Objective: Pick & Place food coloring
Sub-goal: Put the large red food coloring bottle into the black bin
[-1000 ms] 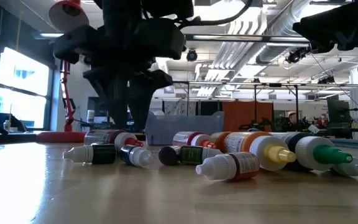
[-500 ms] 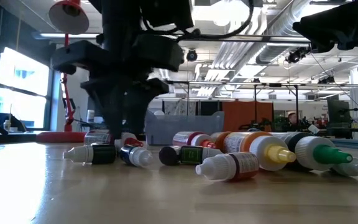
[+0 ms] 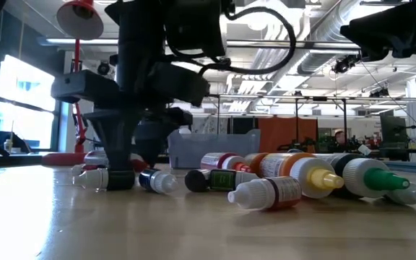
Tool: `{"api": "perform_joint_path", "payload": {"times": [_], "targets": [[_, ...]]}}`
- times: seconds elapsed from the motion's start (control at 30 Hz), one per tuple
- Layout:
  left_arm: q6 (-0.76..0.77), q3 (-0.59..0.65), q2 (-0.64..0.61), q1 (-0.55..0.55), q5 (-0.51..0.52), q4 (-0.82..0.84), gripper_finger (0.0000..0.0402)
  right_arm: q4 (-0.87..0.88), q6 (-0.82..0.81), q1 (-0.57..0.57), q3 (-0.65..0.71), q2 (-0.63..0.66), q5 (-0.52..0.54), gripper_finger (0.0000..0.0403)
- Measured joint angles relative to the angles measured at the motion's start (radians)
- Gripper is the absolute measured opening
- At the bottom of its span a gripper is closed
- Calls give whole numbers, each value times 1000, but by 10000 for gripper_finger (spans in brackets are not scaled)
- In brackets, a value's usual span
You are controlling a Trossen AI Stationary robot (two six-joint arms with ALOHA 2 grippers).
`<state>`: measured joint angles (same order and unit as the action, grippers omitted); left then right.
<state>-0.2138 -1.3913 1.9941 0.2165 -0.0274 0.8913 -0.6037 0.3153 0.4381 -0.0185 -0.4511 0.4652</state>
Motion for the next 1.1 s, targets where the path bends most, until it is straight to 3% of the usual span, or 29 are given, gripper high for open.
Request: {"api": "perform_joint_path", "payload": {"times": [0.63, 0.93, 1.1], "targets": [[0, -11, 1, 0, 38, 86, 175, 1, 0, 0, 0, 0, 0, 117], [1, -11, 0, 0, 39, 84, 104, 1, 0, 0, 0, 0, 0, 117], [9, -17, 0, 0, 65, 83, 101, 1, 0, 0, 0, 0, 0, 117]]}}
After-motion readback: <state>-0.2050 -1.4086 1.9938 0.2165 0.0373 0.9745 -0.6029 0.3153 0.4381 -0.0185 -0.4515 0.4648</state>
